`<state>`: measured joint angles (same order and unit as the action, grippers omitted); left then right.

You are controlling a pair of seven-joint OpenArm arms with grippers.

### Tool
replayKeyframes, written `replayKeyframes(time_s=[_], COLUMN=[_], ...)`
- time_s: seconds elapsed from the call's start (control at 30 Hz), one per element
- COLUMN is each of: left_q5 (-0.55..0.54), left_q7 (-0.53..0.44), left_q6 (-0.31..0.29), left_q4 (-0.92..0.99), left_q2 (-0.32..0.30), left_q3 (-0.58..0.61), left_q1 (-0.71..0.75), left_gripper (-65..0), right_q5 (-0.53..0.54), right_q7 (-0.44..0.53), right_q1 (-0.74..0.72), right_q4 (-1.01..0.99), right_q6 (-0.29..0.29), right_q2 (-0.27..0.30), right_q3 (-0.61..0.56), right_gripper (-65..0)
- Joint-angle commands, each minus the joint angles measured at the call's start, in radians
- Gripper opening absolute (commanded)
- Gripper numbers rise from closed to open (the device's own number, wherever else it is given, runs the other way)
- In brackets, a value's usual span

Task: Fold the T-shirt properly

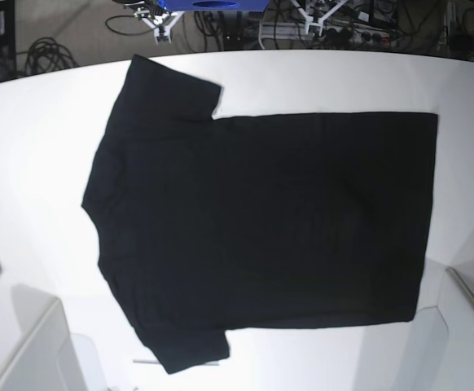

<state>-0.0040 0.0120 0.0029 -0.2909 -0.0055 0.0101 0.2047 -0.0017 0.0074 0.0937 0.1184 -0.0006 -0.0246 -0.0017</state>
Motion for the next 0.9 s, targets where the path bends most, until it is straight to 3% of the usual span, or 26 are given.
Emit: replayKeyframes(time_s=[0.0,0.87], left_q5=[-0.001,-0.001], left_q7=[-0.002,-0.011], left_q6=[0.003,0.003], left_q4=[-0.001,0.045], left_q2=[0.0,-0.004], left_q3=[0.001,-0.008], left_q1=[0.002,0.009], left_gripper=[-65.0,-65.0], right_q5=[-0.002,-0.002], right_q7=[0.001,-0.001], right_q1=[0.005,0.094], right_q4=[0.002,0.119], right_q6=[0.001,0.001], right_q2=[0.002,-0.001], right_q3=[-0.001,-0.001], right_gripper=[-65.0,-65.0])
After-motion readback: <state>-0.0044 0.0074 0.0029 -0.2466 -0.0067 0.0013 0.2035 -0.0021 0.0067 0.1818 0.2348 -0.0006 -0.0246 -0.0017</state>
